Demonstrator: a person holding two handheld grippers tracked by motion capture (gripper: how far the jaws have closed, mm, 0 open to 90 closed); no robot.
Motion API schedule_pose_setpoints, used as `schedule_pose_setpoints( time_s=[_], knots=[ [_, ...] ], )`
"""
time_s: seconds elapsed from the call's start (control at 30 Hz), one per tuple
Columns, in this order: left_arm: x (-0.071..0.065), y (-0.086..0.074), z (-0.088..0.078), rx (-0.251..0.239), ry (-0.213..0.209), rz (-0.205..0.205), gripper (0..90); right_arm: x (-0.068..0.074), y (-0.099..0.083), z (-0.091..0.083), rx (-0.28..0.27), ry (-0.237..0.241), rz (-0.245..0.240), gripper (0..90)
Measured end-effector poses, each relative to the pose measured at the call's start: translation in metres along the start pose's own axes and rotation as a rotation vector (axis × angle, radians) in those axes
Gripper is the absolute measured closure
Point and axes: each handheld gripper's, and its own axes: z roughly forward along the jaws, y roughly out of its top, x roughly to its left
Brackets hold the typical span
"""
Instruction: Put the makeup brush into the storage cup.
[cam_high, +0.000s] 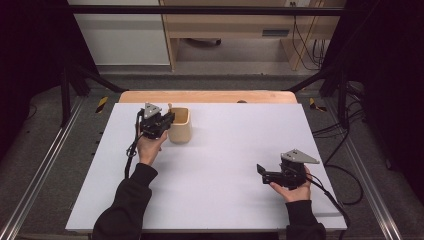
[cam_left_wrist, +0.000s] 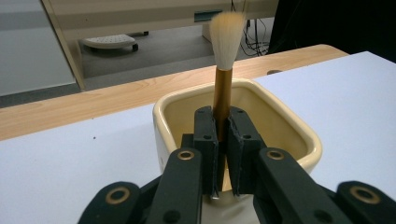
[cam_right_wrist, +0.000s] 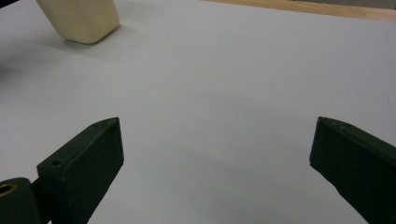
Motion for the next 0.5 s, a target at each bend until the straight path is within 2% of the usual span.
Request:
schedule_pose_setpoints(
  time_s=[0.23,0.5],
  knots=[
    [0.0,-0.002,-0.006,0.005,-0.025,-0.011,76.8,-0.001,0.001,-0.002,-0.007,0.001,0.0,3.3],
    [-0.004,0.003,-0.025,-0.004,-0.045,-0.012,62.7,-0.004,0.004,-0.008,-0.025,-0.005,0.012,3.2]
  ],
)
